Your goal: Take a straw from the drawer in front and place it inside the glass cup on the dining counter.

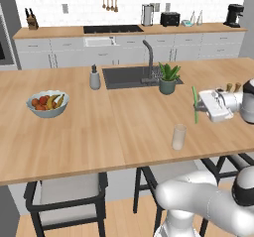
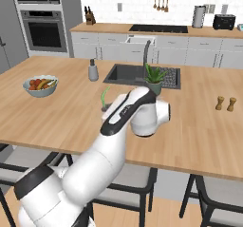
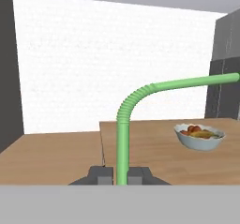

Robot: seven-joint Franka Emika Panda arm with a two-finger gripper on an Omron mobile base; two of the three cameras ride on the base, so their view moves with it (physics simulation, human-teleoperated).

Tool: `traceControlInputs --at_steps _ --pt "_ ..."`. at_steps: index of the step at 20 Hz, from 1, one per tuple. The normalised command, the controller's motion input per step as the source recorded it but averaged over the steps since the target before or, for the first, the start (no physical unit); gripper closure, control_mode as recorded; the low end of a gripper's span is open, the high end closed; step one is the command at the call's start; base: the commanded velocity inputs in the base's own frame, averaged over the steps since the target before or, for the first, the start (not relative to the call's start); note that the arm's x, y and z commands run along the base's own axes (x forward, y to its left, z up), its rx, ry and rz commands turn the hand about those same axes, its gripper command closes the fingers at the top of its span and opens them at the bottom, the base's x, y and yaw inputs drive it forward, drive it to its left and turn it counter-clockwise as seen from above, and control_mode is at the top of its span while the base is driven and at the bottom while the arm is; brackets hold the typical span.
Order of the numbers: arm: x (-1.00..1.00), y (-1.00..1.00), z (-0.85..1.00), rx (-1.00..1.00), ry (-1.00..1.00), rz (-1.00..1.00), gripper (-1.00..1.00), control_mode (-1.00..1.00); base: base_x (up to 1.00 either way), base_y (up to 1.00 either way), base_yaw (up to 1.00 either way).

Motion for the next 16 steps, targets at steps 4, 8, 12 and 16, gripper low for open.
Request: traceControlInputs --at_steps 4,8,12,16 --pt "0.09 0.02 -0.1 0.07 0.0 0.11 1.0 -1.0 0.0 0.0 0.0" --pt "0.05 0.0 -0.1 0.01 0.0 0.07 1.0 -1.0 0.0 0.0 0.0" --pt "0.07 0.0 -0.11 0.0 0.0 0.06 1.0 -1.0 0.0 0.0 0.0" --pt "0.12 0.01 -0.18 0.0 0.0 0.06 1.0 -1.0 0.0 0.0 0.0"
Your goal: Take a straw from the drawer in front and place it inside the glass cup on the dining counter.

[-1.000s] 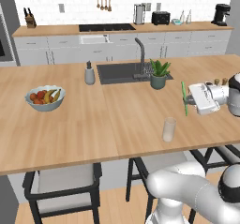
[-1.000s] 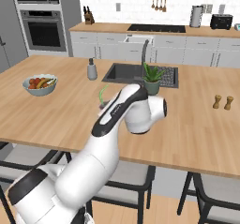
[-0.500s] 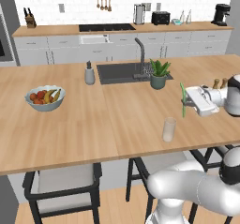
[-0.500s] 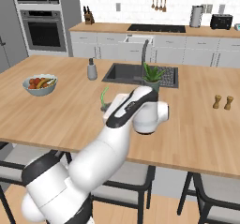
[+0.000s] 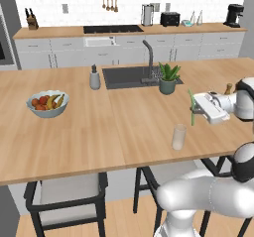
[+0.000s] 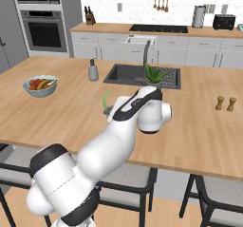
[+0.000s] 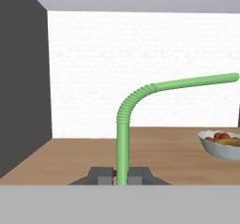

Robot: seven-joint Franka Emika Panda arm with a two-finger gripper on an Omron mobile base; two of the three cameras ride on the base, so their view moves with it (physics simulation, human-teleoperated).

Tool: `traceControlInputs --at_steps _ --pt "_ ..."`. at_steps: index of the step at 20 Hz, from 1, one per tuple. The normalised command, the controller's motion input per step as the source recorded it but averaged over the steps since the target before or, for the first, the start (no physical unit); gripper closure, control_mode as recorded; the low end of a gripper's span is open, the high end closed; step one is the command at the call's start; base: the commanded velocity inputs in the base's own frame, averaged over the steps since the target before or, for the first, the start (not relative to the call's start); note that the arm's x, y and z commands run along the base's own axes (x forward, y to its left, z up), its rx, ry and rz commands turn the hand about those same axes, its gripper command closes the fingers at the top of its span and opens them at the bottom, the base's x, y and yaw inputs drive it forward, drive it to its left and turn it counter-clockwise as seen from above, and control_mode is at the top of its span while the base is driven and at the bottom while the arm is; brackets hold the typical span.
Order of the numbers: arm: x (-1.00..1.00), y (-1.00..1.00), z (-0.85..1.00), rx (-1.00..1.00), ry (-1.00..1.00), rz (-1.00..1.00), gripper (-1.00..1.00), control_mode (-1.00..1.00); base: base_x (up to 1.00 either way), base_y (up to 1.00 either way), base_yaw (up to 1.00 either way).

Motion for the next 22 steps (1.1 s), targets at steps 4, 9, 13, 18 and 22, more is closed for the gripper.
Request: traceControlInputs --at_steps 4,9,13,18,22 --pt "0.12 0.0 -0.18 0.01 0.0 0.07 1.0 -1.0 0.0 0.0 0.0" --pt "0.18 0.0 -0.14 0.03 0.0 0.07 1.0 -1.0 0.0 0.0 0.0" --pt "0.16 0.0 -0.12 0.02 0.0 0.07 1.0 -1.0 0.0 0.0 0.0" --pt "0.11 0.0 -0.15 0.03 -0.02 0.08 1.0 -1.0 0.0 0.0 0.0" --pt "0.05 0.0 -0.14 0.03 -0.04 0.07 1.0 -1.0 0.0 0.0 0.0"
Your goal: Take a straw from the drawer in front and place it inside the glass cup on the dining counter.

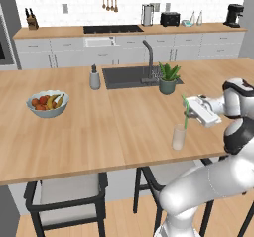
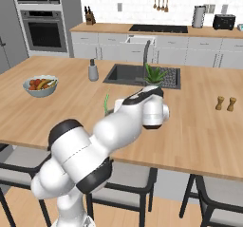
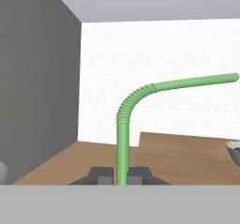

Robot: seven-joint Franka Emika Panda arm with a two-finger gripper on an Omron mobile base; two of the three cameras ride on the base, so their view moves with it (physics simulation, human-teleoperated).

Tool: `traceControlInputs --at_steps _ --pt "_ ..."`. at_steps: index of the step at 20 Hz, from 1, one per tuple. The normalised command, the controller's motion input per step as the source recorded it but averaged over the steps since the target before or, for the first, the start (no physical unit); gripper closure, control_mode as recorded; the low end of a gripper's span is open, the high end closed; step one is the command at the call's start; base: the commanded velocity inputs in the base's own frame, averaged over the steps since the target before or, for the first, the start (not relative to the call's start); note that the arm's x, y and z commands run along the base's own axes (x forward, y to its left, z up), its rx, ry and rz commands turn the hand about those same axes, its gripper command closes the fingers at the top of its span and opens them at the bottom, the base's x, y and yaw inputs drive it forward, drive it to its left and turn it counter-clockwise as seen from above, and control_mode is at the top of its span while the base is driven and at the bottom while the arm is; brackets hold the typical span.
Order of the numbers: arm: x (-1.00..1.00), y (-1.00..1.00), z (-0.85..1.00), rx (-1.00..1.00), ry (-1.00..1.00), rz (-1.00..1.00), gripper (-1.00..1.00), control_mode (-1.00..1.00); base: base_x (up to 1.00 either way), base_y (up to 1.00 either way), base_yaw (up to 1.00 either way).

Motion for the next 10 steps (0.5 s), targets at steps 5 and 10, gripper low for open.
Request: traceControlInputs --at_steps 5,10 --pt "0.07 0.0 -0.11 0.02 -0.05 0.07 1.0 -1.0 0.0 0.0 0.0" --pt "0.05 -0.01 -0.12 0.01 -0.05 0.04 1.0 -1.0 0.0 0.0 0.0"
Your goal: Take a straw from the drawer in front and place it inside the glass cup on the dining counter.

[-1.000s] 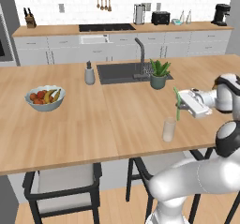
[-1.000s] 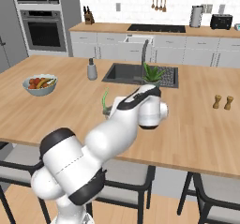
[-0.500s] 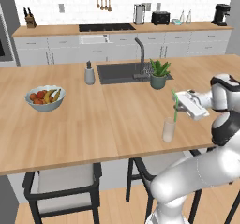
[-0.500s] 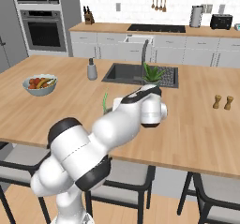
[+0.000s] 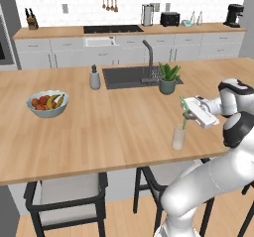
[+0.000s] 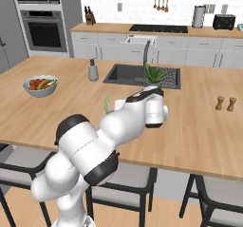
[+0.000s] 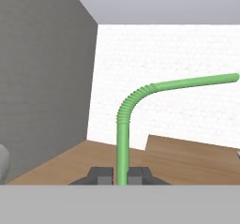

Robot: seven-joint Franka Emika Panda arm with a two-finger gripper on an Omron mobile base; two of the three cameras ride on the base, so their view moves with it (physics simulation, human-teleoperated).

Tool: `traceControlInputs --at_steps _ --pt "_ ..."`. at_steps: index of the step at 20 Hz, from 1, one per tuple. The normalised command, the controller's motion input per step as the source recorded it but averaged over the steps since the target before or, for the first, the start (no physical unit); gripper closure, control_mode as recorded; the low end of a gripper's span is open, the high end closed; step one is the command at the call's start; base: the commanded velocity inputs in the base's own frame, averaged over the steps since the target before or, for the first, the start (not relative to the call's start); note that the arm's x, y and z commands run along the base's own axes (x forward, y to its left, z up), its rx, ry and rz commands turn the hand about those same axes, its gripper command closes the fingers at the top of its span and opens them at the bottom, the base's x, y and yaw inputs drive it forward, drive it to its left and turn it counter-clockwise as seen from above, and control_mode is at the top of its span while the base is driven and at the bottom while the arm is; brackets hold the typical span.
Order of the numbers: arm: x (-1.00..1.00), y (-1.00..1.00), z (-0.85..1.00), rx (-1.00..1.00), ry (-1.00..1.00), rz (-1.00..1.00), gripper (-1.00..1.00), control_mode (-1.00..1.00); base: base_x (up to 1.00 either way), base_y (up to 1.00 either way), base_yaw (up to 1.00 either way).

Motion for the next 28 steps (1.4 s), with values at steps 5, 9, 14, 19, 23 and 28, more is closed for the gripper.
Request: traceControlInputs --at_steps 5,9,14,19,23,28 --pt "0.0 -0.07 -0.04 0.03 -0.03 0.02 1.0 -1.0 0.0 0.0 0.0" --pt "0.05 -0.05 -0.03 0.03 -0.01 0.02 1.0 -1.0 0.0 0.0 0.0" --pt "0.1 0.0 -0.16 0.0 0.0 0.03 1.0 -1.0 0.0 0.0 0.0" --pt "0.08 0.0 -0.17 0.0 0.0 0.01 1.0 -1.0 0.0 0.0 0.0" --pt "0.04 0.0 0.0 0.03 -0.01 0.01 1.0 -1.0 0.0 0.0 0.0" --pt "0.06 0.0 0.0 0.02 -0.01 0.01 1.0 -1.0 0.0 0.0 0.0"
